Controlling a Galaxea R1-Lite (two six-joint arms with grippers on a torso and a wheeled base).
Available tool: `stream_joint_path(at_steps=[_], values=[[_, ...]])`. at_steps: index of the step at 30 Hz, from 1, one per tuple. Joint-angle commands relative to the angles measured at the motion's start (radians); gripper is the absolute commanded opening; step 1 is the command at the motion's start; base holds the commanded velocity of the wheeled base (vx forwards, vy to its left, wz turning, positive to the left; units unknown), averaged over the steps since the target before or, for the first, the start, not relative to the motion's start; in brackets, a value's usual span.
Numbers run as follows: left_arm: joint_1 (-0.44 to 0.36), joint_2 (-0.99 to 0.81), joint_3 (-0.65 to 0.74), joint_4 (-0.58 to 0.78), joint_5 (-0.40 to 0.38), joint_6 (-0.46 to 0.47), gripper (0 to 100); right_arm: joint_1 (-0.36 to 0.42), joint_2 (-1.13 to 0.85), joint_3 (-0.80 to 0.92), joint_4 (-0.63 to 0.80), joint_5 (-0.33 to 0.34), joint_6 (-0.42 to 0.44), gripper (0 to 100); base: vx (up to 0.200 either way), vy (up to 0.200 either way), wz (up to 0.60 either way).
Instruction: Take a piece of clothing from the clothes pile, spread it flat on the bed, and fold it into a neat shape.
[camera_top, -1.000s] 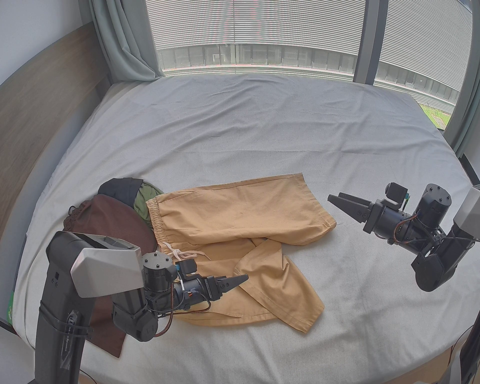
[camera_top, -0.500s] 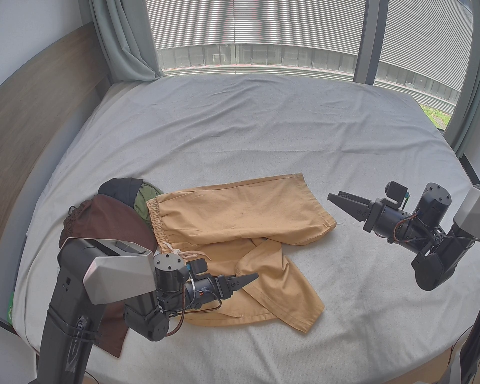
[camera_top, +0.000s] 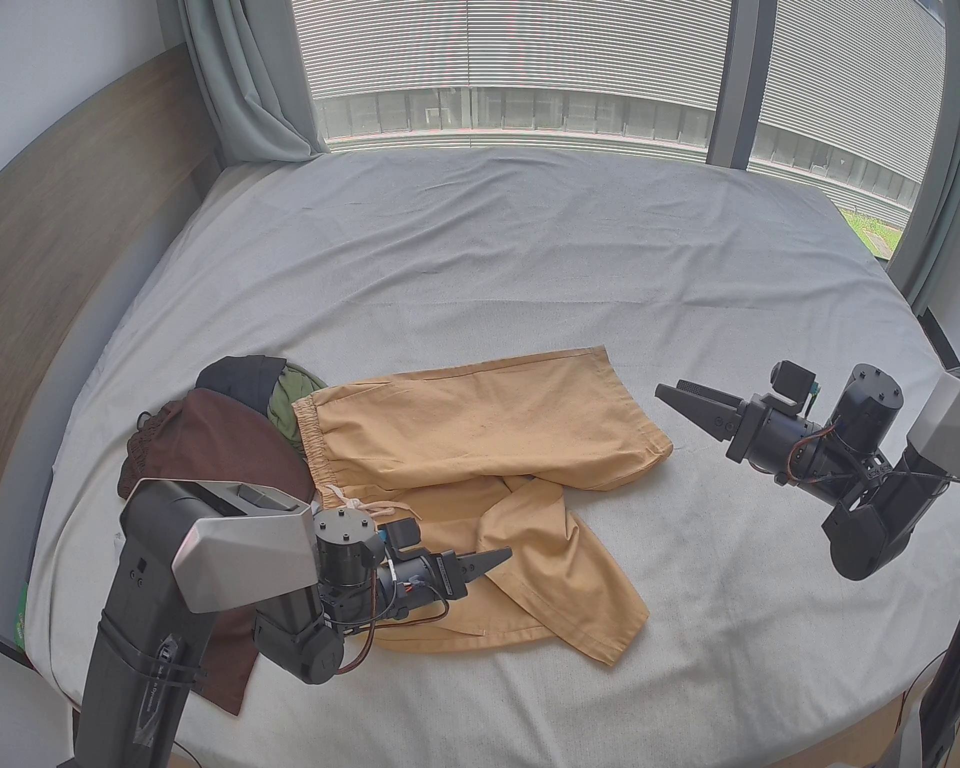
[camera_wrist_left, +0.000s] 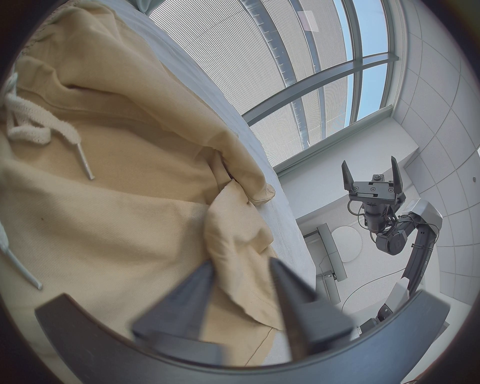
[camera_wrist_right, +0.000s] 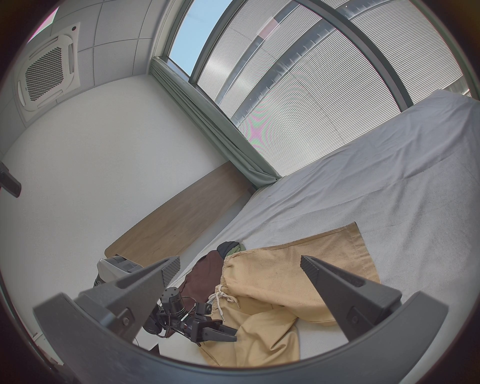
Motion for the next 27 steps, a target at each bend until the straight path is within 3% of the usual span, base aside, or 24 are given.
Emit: stream_joint_path(at_steps=[1, 15, 27], values=[[-0.001, 0.005, -0.001, -0.003, 0.0, 0.0, 0, -0.001, -0.002, -0.001, -0.001, 0.0, 0.0, 100, 0.0, 0.0, 0.0], [-0.042, -0.055, -0.072, -0.001, 0.012, -0.006, 0, -0.008, -0.001, -0.009, -0.001, 0.0, 0.0, 100, 0.0, 0.0, 0.0], [-0.154, -0.058, -0.227, 0.042, 0.012, -0.163, 0, -0.016, 0.001, -0.015, -0.001, 0.0, 0.0, 100, 0.0, 0.0, 0.0]])
